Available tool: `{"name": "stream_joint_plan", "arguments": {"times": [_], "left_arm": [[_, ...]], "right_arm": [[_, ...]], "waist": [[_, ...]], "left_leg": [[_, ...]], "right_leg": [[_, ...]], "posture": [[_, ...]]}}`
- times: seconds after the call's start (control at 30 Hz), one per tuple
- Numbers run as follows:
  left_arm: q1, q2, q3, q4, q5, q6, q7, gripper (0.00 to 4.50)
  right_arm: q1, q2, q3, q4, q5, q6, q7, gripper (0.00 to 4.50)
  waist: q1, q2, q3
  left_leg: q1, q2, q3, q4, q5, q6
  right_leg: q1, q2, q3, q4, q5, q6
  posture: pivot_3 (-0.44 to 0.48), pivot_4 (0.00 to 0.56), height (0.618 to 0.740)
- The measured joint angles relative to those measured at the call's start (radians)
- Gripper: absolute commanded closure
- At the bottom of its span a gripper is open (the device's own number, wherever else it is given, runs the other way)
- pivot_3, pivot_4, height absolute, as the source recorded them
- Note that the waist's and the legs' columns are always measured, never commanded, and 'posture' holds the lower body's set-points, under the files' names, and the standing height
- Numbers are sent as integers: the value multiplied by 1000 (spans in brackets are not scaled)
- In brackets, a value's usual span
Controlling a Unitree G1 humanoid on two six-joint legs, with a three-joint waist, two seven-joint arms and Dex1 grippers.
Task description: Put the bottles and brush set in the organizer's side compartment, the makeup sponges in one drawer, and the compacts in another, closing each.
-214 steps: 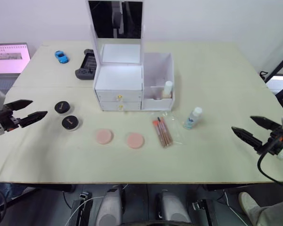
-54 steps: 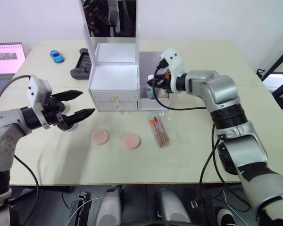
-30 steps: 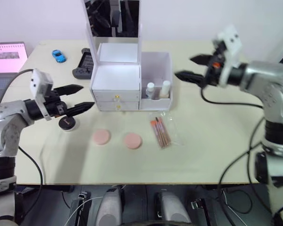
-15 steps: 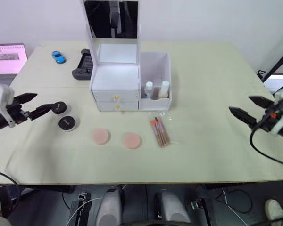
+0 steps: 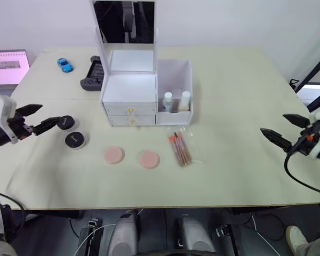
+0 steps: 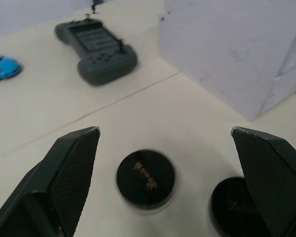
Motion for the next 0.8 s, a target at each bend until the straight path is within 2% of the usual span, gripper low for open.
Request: {"name": "stream_joint_plan", "arguments": {"times": [0.1, 0.27, 0.37, 0.57, 0.67, 0.77, 0.8], "left_arm": [[-11, -6, -20, -136, -25, 69, -28, 0], [0, -11, -94, -468, -102, 267, -70, 0], [2, -9, -133, -611, -142, 358, -90, 0], [0, -8, -199, -800, -201, 502, -96, 0], [-5, -19, -266, -923, -223, 654, -19, 0], [-30, -128, -323, -1032, -288, 824, 109, 718], [-53, -192, -327, -1052, -325, 876, 163, 1212]], "right_arm": [[-19, -32, 54, -71, 17, 2, 35, 11], [-126, -66, 155, -230, 110, 137, 16, 11], [-152, -73, 222, -334, 160, 229, -18, 11], [-244, -42, 330, -371, 235, 416, -134, 11], [-296, -40, 361, -360, 254, 487, -174, 11], [-329, -42, 409, -333, 223, 471, -179, 0], [-342, -42, 427, -311, 211, 463, -178, 0]], "waist": [[1, 0, 0], [-2, 0, 0], [-2, 0, 0], [0, 0, 0], [3, 0, 0], [4, 0, 0], [6, -1, 0]], "left_leg": [[0, 0, -1, 0, 0, 0], [0, 0, -1, 0, 0, 0], [0, 0, -2, 0, 0, 0], [0, 0, -2, 0, 0, 0], [0, -1, -2, 1, 0, 0], [0, -1, -3, 2, 0, 0], [-2, -1, -5, 4, 0, 0]], "right_leg": [[1, 0, 0, 0, 0, 0], [1, 1, 0, 0, 0, 0], [0, 1, 0, 0, 0, 0], [1, 1, 0, 0, 0, 0], [1, 1, 0, 0, 0, 0], [2, 1, 0, 0, 0, 0], [1, 1, -1, 0, 0, 0]], "posture": [[0, 150, 740], [0, 150, 740], [0, 150, 740], [0, 150, 740], [0, 150, 740], [0, 150, 740], [0, 150, 740]]}}
